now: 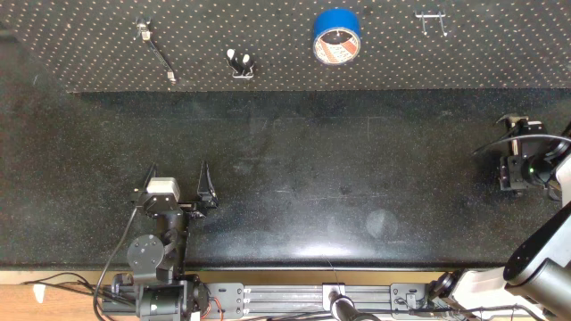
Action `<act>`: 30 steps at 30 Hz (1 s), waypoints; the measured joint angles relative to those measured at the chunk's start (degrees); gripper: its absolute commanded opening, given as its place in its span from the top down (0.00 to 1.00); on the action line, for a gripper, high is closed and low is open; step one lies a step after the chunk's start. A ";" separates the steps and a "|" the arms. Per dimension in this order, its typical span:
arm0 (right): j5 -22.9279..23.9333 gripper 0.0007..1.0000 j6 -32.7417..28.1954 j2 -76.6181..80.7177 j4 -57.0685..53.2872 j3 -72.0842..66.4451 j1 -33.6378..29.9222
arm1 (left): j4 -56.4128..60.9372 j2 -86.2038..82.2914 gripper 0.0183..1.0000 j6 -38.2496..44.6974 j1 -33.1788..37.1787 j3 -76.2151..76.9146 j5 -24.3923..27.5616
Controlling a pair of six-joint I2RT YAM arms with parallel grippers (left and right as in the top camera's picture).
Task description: Place Tools Onto Pegboard
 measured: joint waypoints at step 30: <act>-15.39 0.92 25.40 -25.64 21.97 -0.33 29.97 | 0.00 0.02 0.00 0.00 0.00 0.00 0.00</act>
